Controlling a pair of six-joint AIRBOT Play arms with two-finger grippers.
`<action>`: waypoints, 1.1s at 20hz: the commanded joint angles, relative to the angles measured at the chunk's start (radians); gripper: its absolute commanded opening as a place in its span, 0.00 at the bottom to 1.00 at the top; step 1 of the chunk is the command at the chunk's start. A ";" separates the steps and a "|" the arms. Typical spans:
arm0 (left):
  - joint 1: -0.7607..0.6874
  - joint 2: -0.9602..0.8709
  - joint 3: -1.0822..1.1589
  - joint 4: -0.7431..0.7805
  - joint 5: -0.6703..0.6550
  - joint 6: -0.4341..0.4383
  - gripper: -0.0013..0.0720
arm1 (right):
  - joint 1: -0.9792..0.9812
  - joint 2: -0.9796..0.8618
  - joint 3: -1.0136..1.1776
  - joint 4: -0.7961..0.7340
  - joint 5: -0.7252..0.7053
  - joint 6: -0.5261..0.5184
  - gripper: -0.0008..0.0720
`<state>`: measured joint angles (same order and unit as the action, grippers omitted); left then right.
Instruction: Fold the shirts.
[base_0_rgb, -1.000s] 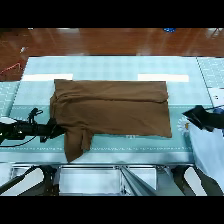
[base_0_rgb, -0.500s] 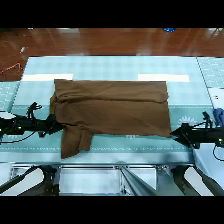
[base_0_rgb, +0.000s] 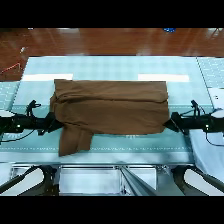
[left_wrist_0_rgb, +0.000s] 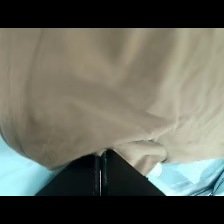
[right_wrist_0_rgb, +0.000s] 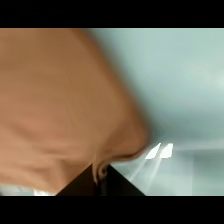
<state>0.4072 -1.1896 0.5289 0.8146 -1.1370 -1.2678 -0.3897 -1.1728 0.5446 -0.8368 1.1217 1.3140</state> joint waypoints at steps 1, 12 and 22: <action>0.004 0.004 0.105 -0.002 -0.047 0.000 0.04 | 0.035 0.000 0.138 -0.007 0.064 -0.034 0.05; -0.170 -0.447 0.801 -0.052 -0.053 -0.112 0.04 | 0.121 -0.290 0.510 0.054 -0.097 0.014 0.05; -0.194 -0.792 1.189 -0.052 -0.105 -0.192 0.04 | 0.128 -0.546 0.767 0.101 -0.137 0.031 0.05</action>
<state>0.2169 -1.9198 1.6566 0.7650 -1.2541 -1.4490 -0.2634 -1.6646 1.2537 -0.7444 1.0054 1.3396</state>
